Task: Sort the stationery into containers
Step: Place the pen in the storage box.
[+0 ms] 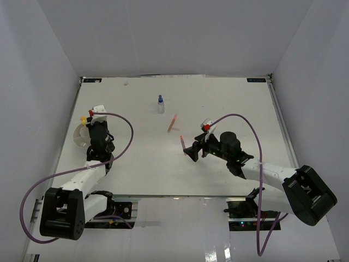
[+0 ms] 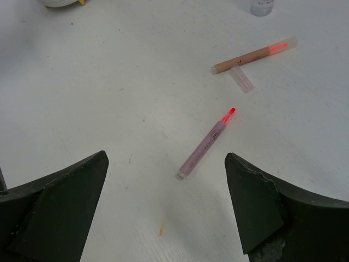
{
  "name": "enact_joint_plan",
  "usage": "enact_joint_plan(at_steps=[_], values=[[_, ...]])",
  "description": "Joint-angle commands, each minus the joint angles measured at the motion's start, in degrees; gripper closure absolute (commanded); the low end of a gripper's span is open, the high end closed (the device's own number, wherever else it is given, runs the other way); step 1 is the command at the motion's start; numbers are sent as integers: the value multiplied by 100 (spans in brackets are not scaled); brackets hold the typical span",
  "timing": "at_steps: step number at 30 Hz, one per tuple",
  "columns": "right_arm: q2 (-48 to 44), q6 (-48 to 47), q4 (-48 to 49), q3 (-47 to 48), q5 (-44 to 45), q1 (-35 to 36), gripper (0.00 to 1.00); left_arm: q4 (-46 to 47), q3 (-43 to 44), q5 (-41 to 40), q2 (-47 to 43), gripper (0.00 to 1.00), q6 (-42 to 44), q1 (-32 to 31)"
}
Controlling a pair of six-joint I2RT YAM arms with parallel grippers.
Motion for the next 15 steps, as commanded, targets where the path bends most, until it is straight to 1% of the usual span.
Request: enact_joint_plan(at_steps=[1, 3, 7, 12, 13, 15], values=[[-8, -18, 222, 96, -66, -14, 6, 96, -71, -82, -52, 68, -83, 46], [-8, -27, 231, 96, -57, -22, 6, -44, -80, -21, -96, 63, -136, 46], [-8, -27, 214, 96, -57, -14, 6, -63, -115, -29, -122, 58, -163, 46], [-70, 0, 213, 88, -66, -14, 6, -230, -45, -30, -324, 56, -294, 46], [-87, 17, 214, 96, -83, -14, 7, -273, -10, -3, -377, 53, -303, 46], [-79, 52, 179, 149, -119, -14, 7, -641, 148, 58, -587, 44, -548, 46]])
